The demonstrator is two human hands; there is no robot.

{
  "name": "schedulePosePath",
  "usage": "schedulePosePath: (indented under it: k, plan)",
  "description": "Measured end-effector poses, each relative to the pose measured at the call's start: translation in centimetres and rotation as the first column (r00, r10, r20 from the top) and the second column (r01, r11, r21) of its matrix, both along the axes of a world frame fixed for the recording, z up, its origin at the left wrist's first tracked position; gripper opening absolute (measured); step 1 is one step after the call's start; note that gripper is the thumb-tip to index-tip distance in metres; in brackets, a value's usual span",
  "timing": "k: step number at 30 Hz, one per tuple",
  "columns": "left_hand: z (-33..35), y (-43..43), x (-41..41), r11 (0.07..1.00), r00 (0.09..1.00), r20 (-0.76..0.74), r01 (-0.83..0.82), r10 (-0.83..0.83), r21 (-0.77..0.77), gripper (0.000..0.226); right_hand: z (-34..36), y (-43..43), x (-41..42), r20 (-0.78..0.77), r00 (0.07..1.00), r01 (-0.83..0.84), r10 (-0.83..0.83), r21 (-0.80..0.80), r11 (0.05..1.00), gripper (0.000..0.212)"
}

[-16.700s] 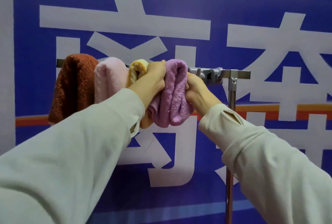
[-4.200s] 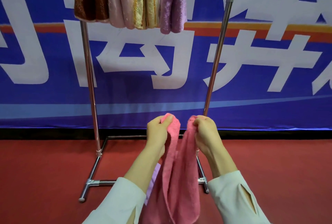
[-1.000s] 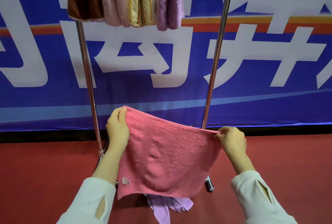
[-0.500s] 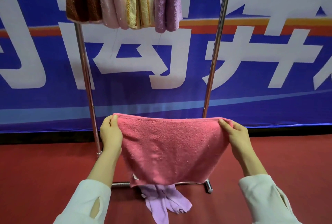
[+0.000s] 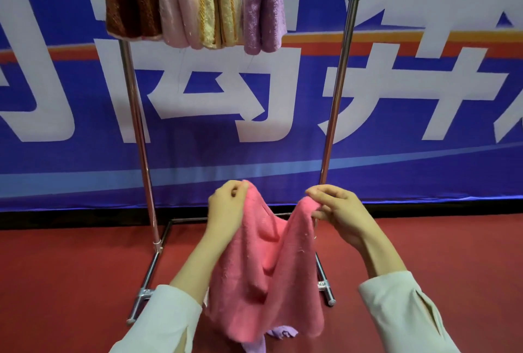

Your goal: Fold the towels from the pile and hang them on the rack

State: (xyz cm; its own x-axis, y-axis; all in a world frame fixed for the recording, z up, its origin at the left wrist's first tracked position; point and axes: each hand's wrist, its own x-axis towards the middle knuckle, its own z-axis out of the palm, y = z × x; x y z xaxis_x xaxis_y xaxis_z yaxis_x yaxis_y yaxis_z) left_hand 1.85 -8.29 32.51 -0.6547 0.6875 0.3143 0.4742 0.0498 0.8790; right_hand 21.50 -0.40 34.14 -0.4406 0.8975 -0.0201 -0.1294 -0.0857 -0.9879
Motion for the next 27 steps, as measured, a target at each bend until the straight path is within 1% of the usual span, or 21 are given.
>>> schedulePosePath:
  k: [2,4,5,6,8,10,11,13,15,18,21,23,27]
  plan:
    - [0.1,0.1,1.0,0.999,0.999,-0.013,0.046,-0.046,-0.012,0.026,0.7,-0.9,-0.4,-0.063,0.988,-0.143,0.143,0.002,0.99,0.015]
    - [0.1,0.0,1.5,0.996,0.996,0.009,0.091,-0.091,-0.008,0.023,1.3,-1.6,-0.6,0.006,0.973,-0.229,0.229,0.094,0.969,0.028]
    - [0.2,-0.1,1.6,0.993,0.993,0.023,0.116,-0.116,0.006,0.022,1.4,-1.8,-0.7,0.053,0.974,-0.226,0.22,0.153,0.962,0.027]
    - [0.2,-0.2,1.8,0.989,0.989,0.034,0.144,-0.144,0.017,0.021,1.6,-2.0,-0.9,0.098,0.979,-0.198,0.181,0.212,0.957,0.022]
    - [0.4,-0.5,2.0,0.98,0.979,0.047,0.199,-0.2,0.033,0.018,1.6,-2.3,-1.2,0.213,0.975,-0.143,0.069,0.356,0.923,0.014]
    - [0.5,-0.7,2.4,0.968,0.966,0.072,0.245,-0.249,0.06,0.015,1.5,-2.2,-1.5,0.362,0.932,-0.161,-0.028,0.48,0.862,0.012]
    - [0.5,-0.8,2.6,0.962,0.96,0.084,0.263,-0.269,0.074,0.014,1.4,-2.2,-1.7,0.399,0.916,-0.181,-0.043,0.506,0.843,0.011]
    - [0.7,-1.0,2.9,0.954,0.952,0.086,0.288,-0.295,0.086,0.013,1.2,-2.2,-2.0,0.413,0.91,-0.203,-0.031,0.512,0.835,0.008]
    - [0.7,-1.0,3.1,0.95,0.948,0.078,0.301,-0.307,0.081,0.013,1.0,-2.4,-2.3,0.435,0.899,-0.196,-0.061,0.522,0.83,0.009]
    - [0.8,-1.0,3.3,0.943,0.941,0.07,0.325,-0.33,0.078,0.015,0.7,-2.4,-2.7,0.42,0.896,-0.115,-0.144,0.534,0.838,0.017]
    - [0.9,-1.0,3.2,0.937,0.937,0.065,0.337,-0.343,0.087,0.014,0.6,-2.4,-2.8,0.383,0.909,-0.068,-0.165,0.526,0.848,0.019]
    - [1.0,-1.1,3.2,0.933,0.934,0.068,0.345,-0.352,0.101,0.014,0.6,-2.4,-2.9,0.377,0.913,-0.071,-0.157,0.526,0.847,0.018]
    - [1.0,-1.2,3.1,0.92,0.918,0.085,0.376,-0.386,0.112,0.014,0.5,-2.3,-2.8,0.421,0.894,-0.113,-0.156,0.548,0.829,0.017]
